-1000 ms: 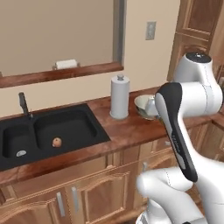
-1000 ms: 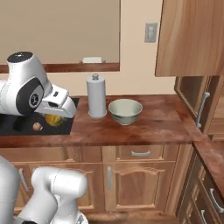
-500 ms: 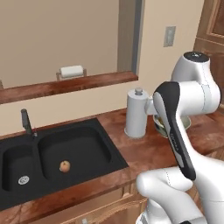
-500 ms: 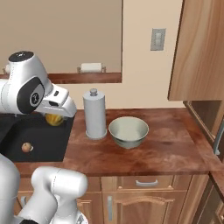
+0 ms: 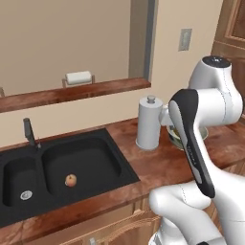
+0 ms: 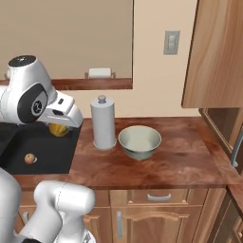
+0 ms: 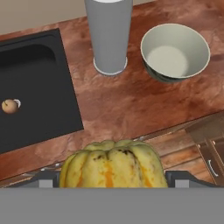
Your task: Pick the squashs from the cabinet and place them in one bowl. Pick the peach from the sink and place it in the other bowl.
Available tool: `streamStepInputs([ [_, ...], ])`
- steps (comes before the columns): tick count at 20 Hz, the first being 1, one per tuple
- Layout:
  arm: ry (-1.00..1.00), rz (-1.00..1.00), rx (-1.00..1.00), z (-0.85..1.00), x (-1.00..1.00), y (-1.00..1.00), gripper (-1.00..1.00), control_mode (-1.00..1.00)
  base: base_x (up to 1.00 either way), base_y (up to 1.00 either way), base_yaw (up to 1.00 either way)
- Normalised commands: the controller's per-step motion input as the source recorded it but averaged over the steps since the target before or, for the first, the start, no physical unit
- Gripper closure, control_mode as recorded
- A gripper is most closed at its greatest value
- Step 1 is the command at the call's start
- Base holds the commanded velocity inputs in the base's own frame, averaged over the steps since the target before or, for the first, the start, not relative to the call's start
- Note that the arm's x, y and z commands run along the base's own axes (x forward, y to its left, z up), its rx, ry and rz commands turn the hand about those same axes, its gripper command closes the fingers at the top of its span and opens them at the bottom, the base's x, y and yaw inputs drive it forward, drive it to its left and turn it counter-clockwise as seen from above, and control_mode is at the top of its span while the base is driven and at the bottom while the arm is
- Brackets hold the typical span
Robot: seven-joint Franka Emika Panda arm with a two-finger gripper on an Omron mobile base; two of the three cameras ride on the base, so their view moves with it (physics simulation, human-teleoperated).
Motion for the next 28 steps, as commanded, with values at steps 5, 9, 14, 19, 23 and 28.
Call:
streamStepInputs([
  [5, 0.00, 0.00, 0.00, 0.00, 0.00, 0.00, 1.00, 1.00, 0.00, 0.00, 0.00],
  [9, 0.00, 0.00, 0.00, 0.00, 0.00, 0.00, 1.00, 1.00, 0.00, 0.00, 0.00],
  [14, 0.00, 0.00, 0.00, 0.00, 0.00, 0.00, 1.00, -1.00, 0.00, 0.00, 0.00],
  [19, 0.00, 0.01, 0.00, -0.03, 0.34, -0.11, 1.00, -1.00, 0.00, 0.00, 0.00],
  [23, 0.00, 0.00, 0.00, 0.00, 0.36, -0.42, 1.00, -1.00, 0.00, 0.00, 0.00],
  [28, 0.04, 0.00, 0.01, 0.00, 0.08, -0.57, 1.00, -1.00, 0.00, 0.00, 0.00],
])
